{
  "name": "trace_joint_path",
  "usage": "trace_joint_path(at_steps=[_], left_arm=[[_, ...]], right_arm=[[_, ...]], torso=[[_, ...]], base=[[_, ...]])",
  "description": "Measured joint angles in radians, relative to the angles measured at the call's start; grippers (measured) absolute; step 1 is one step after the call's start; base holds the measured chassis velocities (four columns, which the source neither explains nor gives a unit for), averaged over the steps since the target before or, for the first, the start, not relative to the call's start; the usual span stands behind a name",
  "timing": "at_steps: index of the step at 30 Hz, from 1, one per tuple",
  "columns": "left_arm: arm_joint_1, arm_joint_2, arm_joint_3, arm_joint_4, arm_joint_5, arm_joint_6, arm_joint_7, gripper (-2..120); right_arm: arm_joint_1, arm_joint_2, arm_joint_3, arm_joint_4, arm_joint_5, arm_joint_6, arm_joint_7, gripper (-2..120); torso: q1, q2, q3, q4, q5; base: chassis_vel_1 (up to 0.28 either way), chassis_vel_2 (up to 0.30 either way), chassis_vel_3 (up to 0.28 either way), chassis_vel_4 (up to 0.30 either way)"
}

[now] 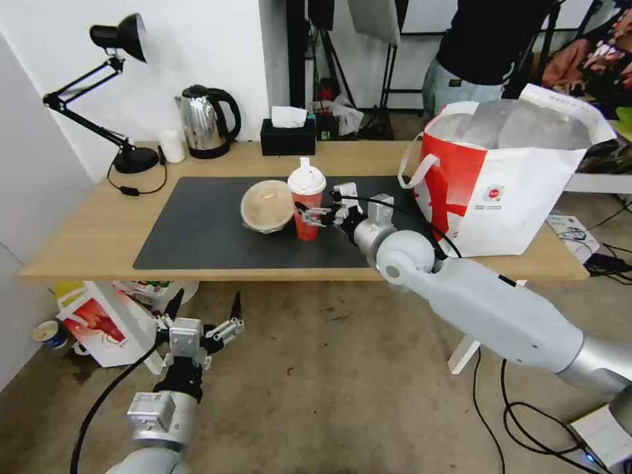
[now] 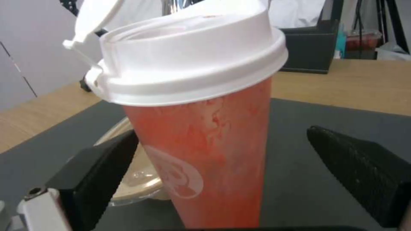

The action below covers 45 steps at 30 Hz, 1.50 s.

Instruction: Pick up the trash from the table and place it into the takeout bag.

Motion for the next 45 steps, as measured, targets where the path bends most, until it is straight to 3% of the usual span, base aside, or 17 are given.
trace_joint_path(at_steps=[7, 11, 20, 27, 29, 40, 45], left_arm=[[0.0, 0.0, 0.0, 0.0, 0.0, 0.0, 0.0, 100], [0.0, 0.0, 0.0, 0.0, 0.0, 0.0, 0.0, 100], [0.0, 0.0, 0.0, 0.0, 0.0, 0.0, 0.0, 100], [0.0, 0.0, 0.0, 0.0, 0.0, 0.0, 0.0, 100], [0.0, 0.0, 0.0, 0.0, 0.0, 0.0, 0.0, 100], [0.0, 0.0, 0.0, 0.0, 0.0, 0.0, 0.0, 100], [0.0, 0.0, 0.0, 0.0, 0.0, 0.0, 0.0, 100]], right_arm=[[0.005, 0.024, -0.002, -0.03, 0.007, 0.007, -0.016, 99], [0.002, 0.027, -0.002, -0.031, 0.012, 0.01, -0.016, 91], [-0.01, 0.012, 0.004, -0.025, 0.019, 0.015, -0.021, 55], [-0.01, 0.0, 0.006, -0.019, 0.023, 0.016, -0.023, 41], [-0.01, -0.004, 0.006, -0.017, 0.025, 0.018, -0.024, 31], [0.009, -0.016, 0.026, 0.006, 0.031, 0.023, -0.025, 8], [0.042, -0.032, 0.058, 0.042, 0.047, 0.024, -0.027, 4]], torso=[[0.0, 0.0, 0.0, 0.0001, 0.0001], [0.0, 0.0, 0.0, 0.0001, 0.0001], [0.0, 0.0, 0.0, 0.0, 0.0002], [0.0, 0.0, 0.0, 0.0, 0.0001], [0.0, 0.0, 0.0, 0.0, 0.0001], [0.0, 0.0, 0.0, 0.0, 0.0001], [0.0, 0.0, 0.0, 0.0001, 0.0001]], base=[[0.0, 0.0, 0.0, 0.0], [0.0, 0.0, 0.0, 0.0], [0.0, 0.0, 0.0, 0.0], [0.0, 0.0, 0.0, 0.0], [0.0, 0.0, 0.0, 0.0], [0.0, 0.0, 0.0, 0.0], [0.0, 0.0, 0.0, 0.0]])
